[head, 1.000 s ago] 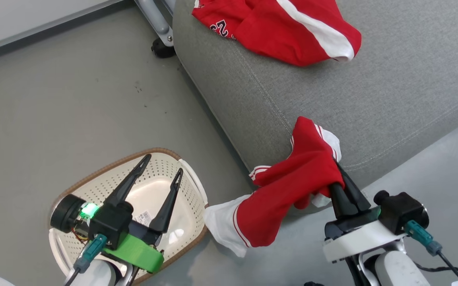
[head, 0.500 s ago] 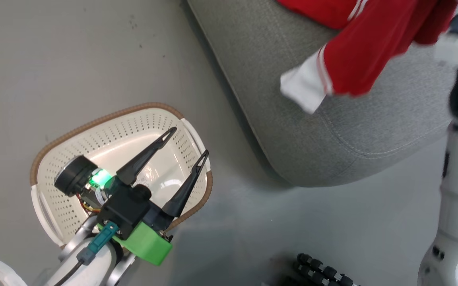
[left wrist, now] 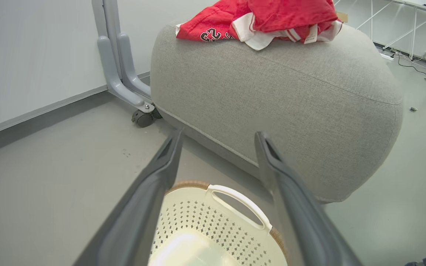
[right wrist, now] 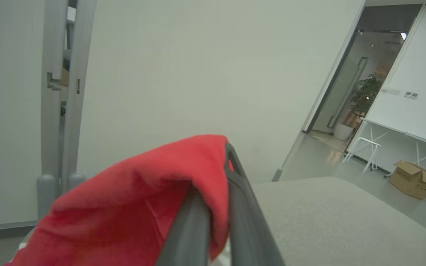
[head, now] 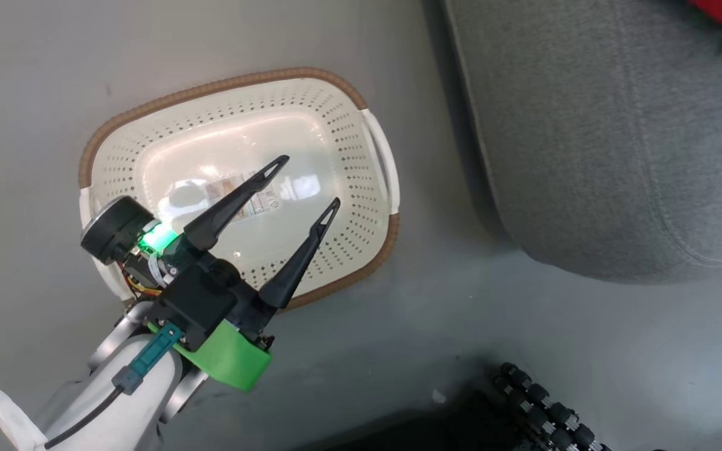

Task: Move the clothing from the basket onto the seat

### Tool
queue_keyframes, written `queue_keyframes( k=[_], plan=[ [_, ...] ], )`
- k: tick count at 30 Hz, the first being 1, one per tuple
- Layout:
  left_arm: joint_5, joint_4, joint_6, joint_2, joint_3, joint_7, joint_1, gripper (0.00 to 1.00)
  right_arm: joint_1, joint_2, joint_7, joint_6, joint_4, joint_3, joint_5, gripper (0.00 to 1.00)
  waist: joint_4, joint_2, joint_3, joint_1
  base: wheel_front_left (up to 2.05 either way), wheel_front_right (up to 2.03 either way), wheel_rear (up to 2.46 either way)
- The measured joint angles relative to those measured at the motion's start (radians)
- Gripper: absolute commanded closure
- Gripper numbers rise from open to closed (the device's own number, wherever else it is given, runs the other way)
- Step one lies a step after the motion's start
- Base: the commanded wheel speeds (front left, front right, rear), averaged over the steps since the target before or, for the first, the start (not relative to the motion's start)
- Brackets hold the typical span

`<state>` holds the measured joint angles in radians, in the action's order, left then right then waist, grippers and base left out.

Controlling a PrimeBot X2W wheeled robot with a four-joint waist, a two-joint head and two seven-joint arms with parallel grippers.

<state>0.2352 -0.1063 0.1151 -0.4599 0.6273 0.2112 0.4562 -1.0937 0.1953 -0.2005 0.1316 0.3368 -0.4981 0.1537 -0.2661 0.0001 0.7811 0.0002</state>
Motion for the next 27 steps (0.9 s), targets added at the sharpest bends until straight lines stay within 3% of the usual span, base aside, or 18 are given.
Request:
queue_keyframes(
  k=[4,5,6,11,17,27],
  plan=[
    [0.006,0.025,0.000,0.006,0.000,0.012,0.008,0.00,0.040,-0.015,-0.016,0.000,0.080,-0.107,0.053,1.00,0.046,0.0000,0.033,0.0000,0.00,0.00,0.00],
    [0.006,0.033,0.000,0.008,0.002,0.016,0.009,0.00,0.048,-0.021,-0.023,0.000,0.091,-0.130,0.064,0.38,0.056,0.0000,0.038,0.0000,0.00,0.00,0.00],
    [0.008,0.041,0.000,0.014,0.002,0.021,0.010,0.00,0.058,-0.025,-0.031,0.000,0.100,-0.155,0.076,0.00,0.066,0.0000,0.041,0.0000,0.00,0.00,0.00],
    [0.023,0.071,-0.021,0.054,-0.014,0.042,0.007,0.00,0.154,-0.069,-0.061,0.000,0.073,-0.246,0.103,0.00,0.099,0.0000,0.023,-0.0001,0.00,0.00,0.00],
    [0.055,0.092,-0.030,0.099,-0.059,0.050,-0.027,0.00,0.367,-0.124,-0.062,0.000,-0.051,-0.211,0.063,0.00,0.111,0.0000,-0.046,-0.0002,0.00,0.00,0.00],
    [0.067,0.084,-0.021,0.257,-0.261,0.053,-0.190,0.00,0.732,-0.146,-0.062,0.000,-0.140,0.270,-0.141,0.00,0.139,0.0000,-0.228,-0.0003,0.00,0.00,0.00]
  ],
)
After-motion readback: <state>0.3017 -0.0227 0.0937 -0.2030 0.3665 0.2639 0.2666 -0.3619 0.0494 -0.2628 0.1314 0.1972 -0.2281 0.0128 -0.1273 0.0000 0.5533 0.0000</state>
